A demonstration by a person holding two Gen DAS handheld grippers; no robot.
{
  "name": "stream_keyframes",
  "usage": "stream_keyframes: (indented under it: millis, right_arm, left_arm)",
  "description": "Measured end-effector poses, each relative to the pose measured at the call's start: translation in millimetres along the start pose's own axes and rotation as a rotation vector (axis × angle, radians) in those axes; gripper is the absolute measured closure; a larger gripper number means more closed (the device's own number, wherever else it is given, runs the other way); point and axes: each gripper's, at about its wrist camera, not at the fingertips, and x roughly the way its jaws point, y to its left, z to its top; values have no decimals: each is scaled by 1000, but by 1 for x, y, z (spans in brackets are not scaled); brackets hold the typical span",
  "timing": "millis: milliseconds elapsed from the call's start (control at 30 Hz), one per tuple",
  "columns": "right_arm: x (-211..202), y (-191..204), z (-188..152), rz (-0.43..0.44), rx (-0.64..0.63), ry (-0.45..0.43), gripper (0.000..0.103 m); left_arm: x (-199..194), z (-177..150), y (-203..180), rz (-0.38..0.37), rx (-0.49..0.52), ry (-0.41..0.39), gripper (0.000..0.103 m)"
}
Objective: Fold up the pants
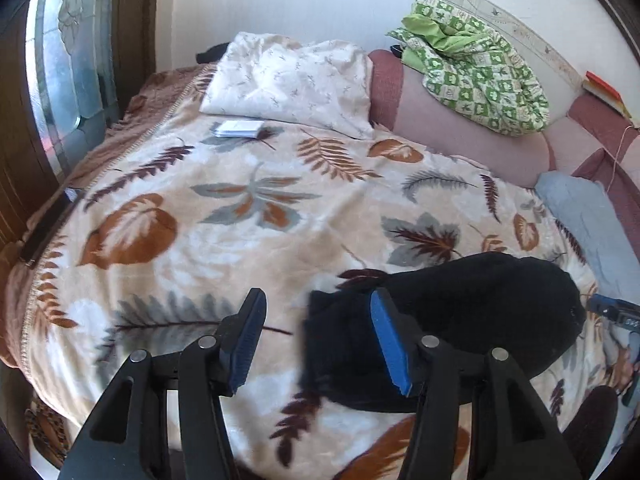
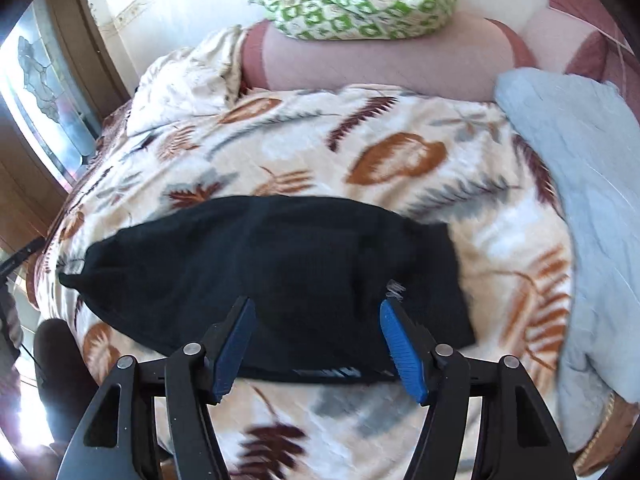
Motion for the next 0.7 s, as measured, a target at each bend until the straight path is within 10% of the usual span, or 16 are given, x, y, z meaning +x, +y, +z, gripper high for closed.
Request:
stream_keyframes:
  millis: [133,267,467,700]
  right_arm:
    - [42,31,5,3,-4,58,32]
    - [71,21,-14,-57,34,162,33]
    - [57,-37,-42,-171,150,233,33]
    - [20,-33,6,-12,246,-7,33]
  left_arm:
    - [46,-17,-38,-76,11,99,49]
    - [87,-46,-53,51,66,222,50]
    - [78,-62,-63,123,210,183,49]
    - [80,-62,-63,110,202,160,38]
